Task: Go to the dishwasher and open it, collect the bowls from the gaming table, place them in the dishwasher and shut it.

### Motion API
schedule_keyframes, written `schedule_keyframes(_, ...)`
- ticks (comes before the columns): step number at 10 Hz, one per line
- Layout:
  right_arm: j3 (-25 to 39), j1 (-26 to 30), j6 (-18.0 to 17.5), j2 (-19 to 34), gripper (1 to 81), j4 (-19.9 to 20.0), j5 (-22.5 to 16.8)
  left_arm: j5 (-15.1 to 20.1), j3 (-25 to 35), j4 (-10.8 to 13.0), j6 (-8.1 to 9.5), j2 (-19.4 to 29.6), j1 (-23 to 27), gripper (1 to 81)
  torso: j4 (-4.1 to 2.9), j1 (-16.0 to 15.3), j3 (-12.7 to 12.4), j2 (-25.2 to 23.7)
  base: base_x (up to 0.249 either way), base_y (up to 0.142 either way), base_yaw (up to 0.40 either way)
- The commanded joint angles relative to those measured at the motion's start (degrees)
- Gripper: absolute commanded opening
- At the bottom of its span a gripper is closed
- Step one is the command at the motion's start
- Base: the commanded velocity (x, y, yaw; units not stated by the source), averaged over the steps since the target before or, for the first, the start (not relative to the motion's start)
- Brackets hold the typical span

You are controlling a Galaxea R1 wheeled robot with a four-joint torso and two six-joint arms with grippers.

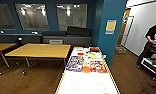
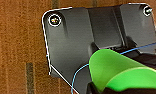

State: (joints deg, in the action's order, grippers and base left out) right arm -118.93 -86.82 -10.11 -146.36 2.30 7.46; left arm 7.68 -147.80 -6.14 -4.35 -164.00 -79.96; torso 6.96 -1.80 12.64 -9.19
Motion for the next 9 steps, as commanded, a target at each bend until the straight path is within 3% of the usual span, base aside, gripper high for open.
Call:
schedule_keyframes(1,-0.1,2.1,0.2,0.9,1.0,-1.0,-3.0,3.4,-0.1,0.3,-0.31,0.5,2.7,1.0,0.00,0.0,0.0,0.0,0.000,0.000,0.000)
schedule_keyframes(5,-2.8,1.4,0.2,-1.1,1.0,-1.0,-3.0,3.4,-0.1,0.3,-0.31,-0.1,2.7,1.0,0.00,0.0,0.1,0.0,0.000,0.000,0.000)
schedule_keyframes(9,-8.4,1.1,0.3,-3.6,1.0,-1.0,-3.9,1.8,-0.1,0.5,-0.31,-0.5,1.5,1.0,0.00,0.1,0.1,0.0,-0.078,0.000,0.000)
